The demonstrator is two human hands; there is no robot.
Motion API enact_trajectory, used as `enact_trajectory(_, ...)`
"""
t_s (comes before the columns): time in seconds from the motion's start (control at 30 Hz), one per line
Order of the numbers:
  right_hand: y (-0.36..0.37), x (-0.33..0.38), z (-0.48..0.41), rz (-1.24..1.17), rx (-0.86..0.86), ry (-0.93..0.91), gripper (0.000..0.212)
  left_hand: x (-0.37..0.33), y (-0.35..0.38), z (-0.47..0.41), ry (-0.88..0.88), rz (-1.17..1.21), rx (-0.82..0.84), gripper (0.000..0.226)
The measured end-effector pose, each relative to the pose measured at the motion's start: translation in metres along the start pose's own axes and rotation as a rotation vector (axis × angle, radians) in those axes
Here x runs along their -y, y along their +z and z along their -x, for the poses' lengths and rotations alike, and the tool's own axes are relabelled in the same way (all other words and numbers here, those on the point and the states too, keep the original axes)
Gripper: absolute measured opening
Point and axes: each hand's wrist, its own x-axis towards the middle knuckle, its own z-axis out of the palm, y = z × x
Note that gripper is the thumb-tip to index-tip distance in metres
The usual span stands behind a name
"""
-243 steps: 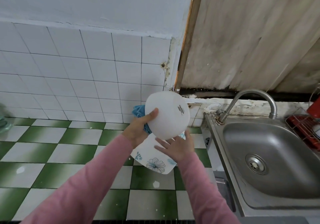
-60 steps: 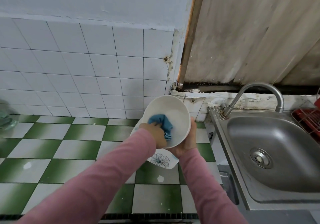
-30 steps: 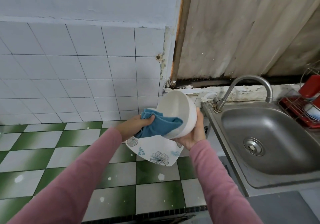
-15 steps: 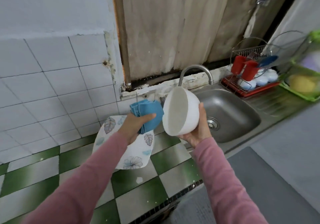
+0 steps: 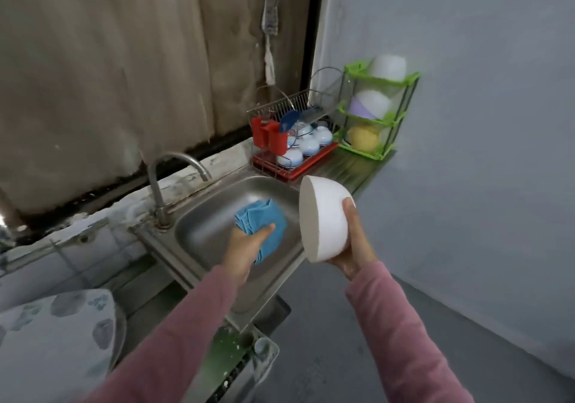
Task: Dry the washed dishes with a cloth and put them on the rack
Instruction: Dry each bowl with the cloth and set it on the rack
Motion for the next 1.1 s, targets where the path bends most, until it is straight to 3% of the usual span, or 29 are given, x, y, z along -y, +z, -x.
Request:
enact_trajectory(0.07, -0.041, 0.027, -0.009, -0.005, -0.071, -0.044, 0.066, 0.006, 0.050, -0.014, -0.005, -0.007, 0.059, 0.024)
enact_trajectory(0.2, -0.110, 0.071, -0.025, 0.007, -0.191, -0.132, 0.088, 0.017, 0.141, -0.036, 0.007, -0.003, 0.163, 0.025)
enact_trajectory(0.43, -0.172, 0.138, -0.064, 0.050, -0.302, -0.242, 0.091, 0.019, 0.248, -0.073, 0.028, -0.009, 0.235, 0.023)
enact_trajectory(0.67, -0.176, 0.179, -0.136, 0.077, -0.316, -0.324, 0.092, 0.008, 0.303, -0.149, 0.095, 0.018, 0.202, 0.027)
enact_trajectory(0.93, -0.149, 0.264, -0.256, 0.117, -0.306, -0.451, 0.115, -0.040, 0.351, -0.272, 0.207, -0.011, 0.193, 0.025)
enact_trajectory(1.1, -0.118, 0.340, -0.327, 0.187, -0.284, -0.590, 0.099, -0.096, 0.385, -0.357, 0.307, 0.036, 0.129, 0.025)
